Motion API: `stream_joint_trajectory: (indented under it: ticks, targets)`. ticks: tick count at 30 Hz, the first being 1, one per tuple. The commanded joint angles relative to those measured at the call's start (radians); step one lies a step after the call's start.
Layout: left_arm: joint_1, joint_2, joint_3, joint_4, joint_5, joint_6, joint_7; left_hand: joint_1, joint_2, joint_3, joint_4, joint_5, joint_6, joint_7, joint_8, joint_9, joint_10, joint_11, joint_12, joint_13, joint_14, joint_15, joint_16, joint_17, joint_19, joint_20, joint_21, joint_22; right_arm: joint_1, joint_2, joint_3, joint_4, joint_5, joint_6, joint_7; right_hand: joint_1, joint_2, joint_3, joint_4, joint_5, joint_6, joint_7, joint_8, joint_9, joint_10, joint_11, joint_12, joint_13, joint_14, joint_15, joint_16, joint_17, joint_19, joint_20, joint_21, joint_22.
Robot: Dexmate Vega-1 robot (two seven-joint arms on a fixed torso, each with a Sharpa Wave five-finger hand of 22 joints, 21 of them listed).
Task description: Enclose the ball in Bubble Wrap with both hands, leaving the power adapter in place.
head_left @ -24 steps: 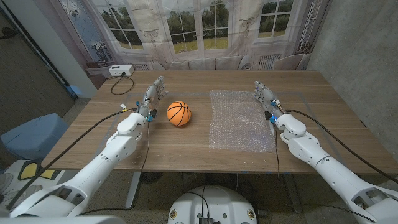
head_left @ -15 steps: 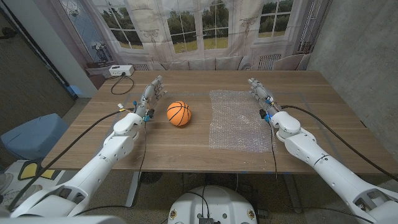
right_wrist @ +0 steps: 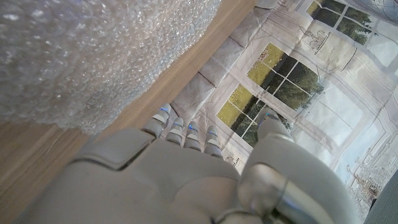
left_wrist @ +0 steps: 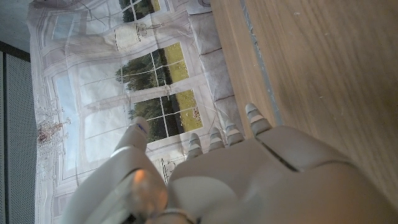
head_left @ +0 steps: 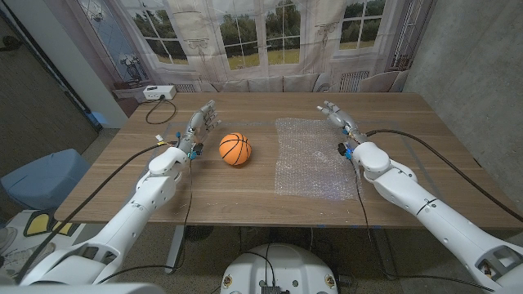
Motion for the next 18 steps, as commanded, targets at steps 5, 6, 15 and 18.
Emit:
stream_joint_trajectory:
  ticks: [5,6,15,18]
  targets:
    - [0.012,-0.018,-0.037,-0.04,0.036,0.031,-0.006,0.0,0.001,0.006,0.004,0.007,0.007,-0.006,0.005,-0.001,-0.005,-0.001,0.005,0.003,-0.001,0.007,0.011,0.003,0.002,0.003,0.007,0.003,0.017,-0.055,-0.061,-0.099,-0.245,-0.17,-0.011,-0.01,0.001,-0.005,0.004,-0.003,0.01,-0.006,0.009,0.002,-0.008,-0.003,0.002,0.004,-0.009,-0.003,0.0,0.006,-0.017,0.003,0.006,0.003]
    - [0.015,-0.022,-0.039,-0.041,0.036,0.027,-0.003,0.0,0.001,0.006,0.004,0.006,0.007,-0.005,0.005,-0.002,-0.005,-0.001,0.005,0.003,0.0,0.007,0.011,0.003,0.003,0.003,0.007,0.003,0.019,-0.058,-0.068,-0.108,-0.264,-0.19,-0.01,-0.011,0.001,-0.005,0.005,-0.004,0.012,-0.006,0.01,0.002,-0.008,-0.003,0.002,0.004,-0.009,-0.003,0.0,0.006,-0.018,0.003,0.006,0.003]
    - [0.029,-0.026,-0.045,-0.066,0.042,0.036,0.005,-0.001,0.002,0.005,0.005,0.006,0.009,-0.006,0.006,-0.003,-0.005,-0.002,0.006,0.003,0.003,0.006,0.013,0.003,0.006,0.003,0.009,0.004,0.046,-0.083,-0.107,-0.131,-0.373,-0.258,0.043,-0.033,-0.008,-0.019,0.013,-0.013,0.029,-0.028,0.015,0.002,-0.008,-0.013,0.005,0.004,-0.012,-0.007,0.005,0.009,-0.029,0.029,0.009,0.004]
    - [0.034,-0.024,-0.045,-0.079,0.05,0.043,0.014,-0.002,0.003,0.005,0.005,0.006,0.008,-0.006,0.006,-0.004,-0.005,0.001,0.006,0.003,0.004,0.007,0.013,0.003,0.008,0.003,0.01,0.004,0.049,-0.088,-0.113,-0.142,-0.399,-0.284,0.059,-0.038,-0.011,-0.022,0.014,-0.015,0.028,-0.029,0.014,0.002,-0.012,-0.015,0.003,0.004,-0.015,-0.011,0.005,0.01,-0.032,0.033,0.009,0.004]
